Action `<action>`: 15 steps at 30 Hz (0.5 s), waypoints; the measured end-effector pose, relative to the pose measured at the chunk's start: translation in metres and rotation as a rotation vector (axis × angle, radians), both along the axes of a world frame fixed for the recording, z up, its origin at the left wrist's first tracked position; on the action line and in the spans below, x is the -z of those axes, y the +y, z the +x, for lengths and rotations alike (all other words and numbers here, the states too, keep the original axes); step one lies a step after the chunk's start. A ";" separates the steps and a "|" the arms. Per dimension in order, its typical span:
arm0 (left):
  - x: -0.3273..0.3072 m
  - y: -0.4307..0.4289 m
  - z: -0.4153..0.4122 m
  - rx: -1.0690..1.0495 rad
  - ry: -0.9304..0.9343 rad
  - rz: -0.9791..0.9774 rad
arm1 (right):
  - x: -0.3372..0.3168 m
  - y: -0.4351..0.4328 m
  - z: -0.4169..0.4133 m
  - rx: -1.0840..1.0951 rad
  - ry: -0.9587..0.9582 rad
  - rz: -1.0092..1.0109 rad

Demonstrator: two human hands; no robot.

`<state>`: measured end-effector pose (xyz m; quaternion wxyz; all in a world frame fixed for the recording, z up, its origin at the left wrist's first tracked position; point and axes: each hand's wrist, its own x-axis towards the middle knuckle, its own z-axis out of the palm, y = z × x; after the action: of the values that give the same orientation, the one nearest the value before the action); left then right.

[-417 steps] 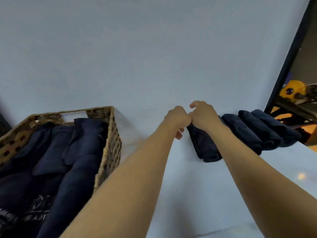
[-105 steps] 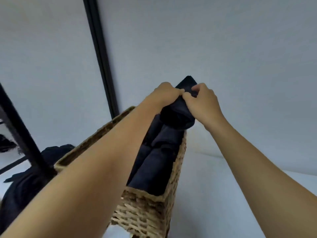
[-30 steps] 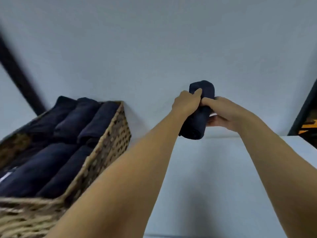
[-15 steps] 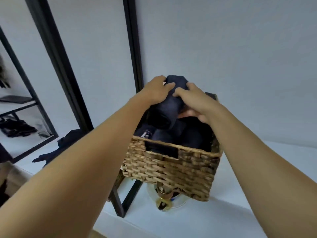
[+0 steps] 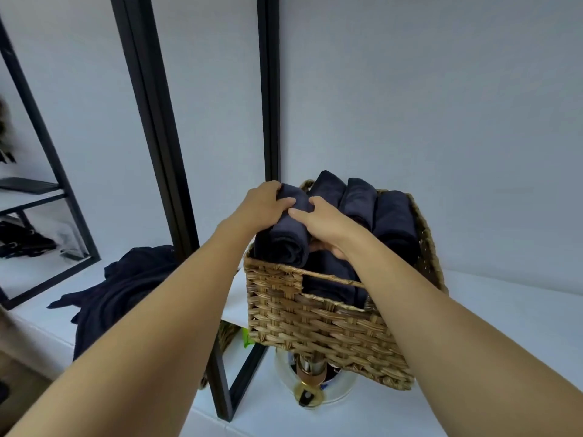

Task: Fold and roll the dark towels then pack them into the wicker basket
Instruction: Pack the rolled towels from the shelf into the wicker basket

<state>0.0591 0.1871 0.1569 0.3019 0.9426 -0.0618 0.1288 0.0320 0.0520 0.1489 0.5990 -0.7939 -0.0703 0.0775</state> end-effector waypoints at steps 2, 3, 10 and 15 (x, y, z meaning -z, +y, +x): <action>0.005 -0.004 0.000 0.015 -0.017 0.030 | 0.006 0.002 0.001 0.023 -0.014 -0.036; 0.007 -0.006 0.000 0.033 -0.015 0.071 | 0.008 0.001 0.000 0.019 0.001 -0.063; 0.015 -0.024 -0.005 0.001 -0.155 0.715 | 0.010 -0.007 -0.011 0.007 0.062 -0.305; 0.019 -0.018 0.000 0.039 -0.308 0.897 | 0.016 0.003 0.003 0.031 -0.385 -0.807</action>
<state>0.0594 0.1693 0.1378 -0.1452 0.9486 -0.1730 0.2218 0.0354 0.0550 0.1332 0.2182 -0.9650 -0.1328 -0.0593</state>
